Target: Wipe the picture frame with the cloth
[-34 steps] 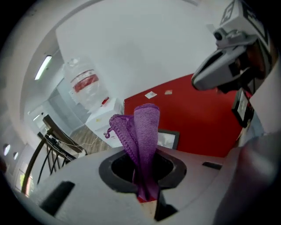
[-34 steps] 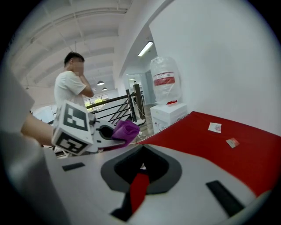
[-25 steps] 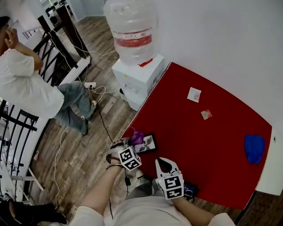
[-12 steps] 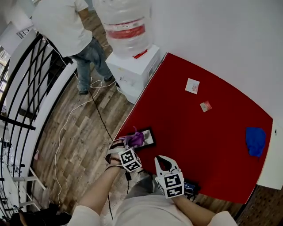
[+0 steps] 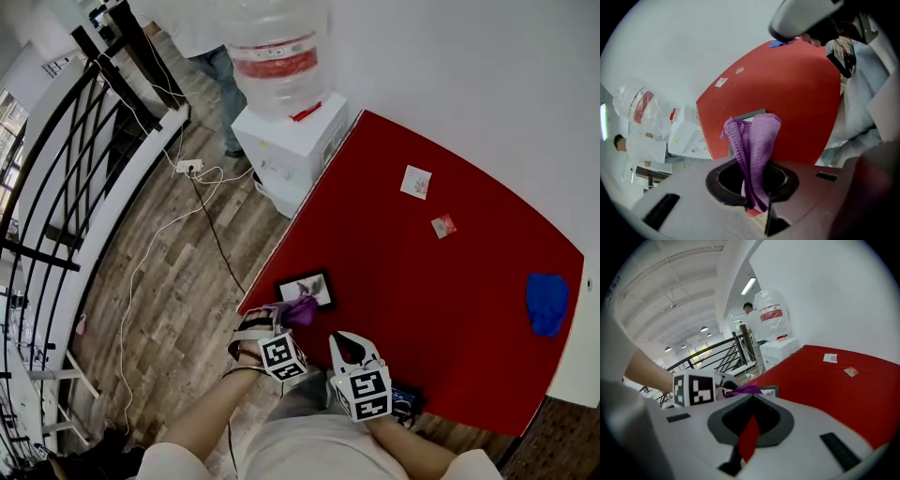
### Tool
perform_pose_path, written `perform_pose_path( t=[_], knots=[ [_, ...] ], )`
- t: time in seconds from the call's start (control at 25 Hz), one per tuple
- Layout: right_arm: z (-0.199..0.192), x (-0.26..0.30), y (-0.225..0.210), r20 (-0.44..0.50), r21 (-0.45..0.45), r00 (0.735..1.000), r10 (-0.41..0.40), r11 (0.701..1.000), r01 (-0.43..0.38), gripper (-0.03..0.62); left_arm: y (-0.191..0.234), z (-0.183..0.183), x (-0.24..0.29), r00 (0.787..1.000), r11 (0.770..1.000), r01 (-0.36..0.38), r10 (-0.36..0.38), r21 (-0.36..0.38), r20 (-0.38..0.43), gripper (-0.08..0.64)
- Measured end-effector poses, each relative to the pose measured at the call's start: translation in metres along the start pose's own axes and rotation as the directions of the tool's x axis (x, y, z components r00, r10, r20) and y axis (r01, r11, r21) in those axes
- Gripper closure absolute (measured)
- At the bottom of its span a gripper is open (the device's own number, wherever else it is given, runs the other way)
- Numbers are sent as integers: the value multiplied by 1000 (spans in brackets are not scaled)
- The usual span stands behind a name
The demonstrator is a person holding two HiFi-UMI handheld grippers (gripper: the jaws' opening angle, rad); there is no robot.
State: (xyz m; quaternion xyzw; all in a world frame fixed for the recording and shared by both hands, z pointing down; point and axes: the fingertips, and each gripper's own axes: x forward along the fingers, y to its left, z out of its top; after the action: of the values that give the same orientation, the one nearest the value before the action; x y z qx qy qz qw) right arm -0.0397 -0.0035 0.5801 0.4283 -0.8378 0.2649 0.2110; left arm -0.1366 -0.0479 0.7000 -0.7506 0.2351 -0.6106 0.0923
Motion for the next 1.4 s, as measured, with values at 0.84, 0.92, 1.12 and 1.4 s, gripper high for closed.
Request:
perform_pose_path(
  t=[0.84, 0.92, 1.12, 1.4],
  knots=[
    [-9, -2, -17, -16, 35, 1000, -16, 999, 16, 588, 27, -3, 30, 994, 998, -37, 42, 51, -100, 499],
    [-9, 0, -15, -15, 35, 1000, -9, 999, 9, 588, 14, 1, 22, 996, 998, -25, 30, 53, -87, 499],
    [-9, 4, -12, -13, 43, 1000, 2, 999, -2, 588, -18, 10, 11, 998, 999, 49, -48, 13, -52, 499],
    [-10, 2, -20, -14, 44, 1000, -10, 999, 11, 588, 30, 14, 13, 999, 997, -11, 8, -71, -37, 499]
  ],
)
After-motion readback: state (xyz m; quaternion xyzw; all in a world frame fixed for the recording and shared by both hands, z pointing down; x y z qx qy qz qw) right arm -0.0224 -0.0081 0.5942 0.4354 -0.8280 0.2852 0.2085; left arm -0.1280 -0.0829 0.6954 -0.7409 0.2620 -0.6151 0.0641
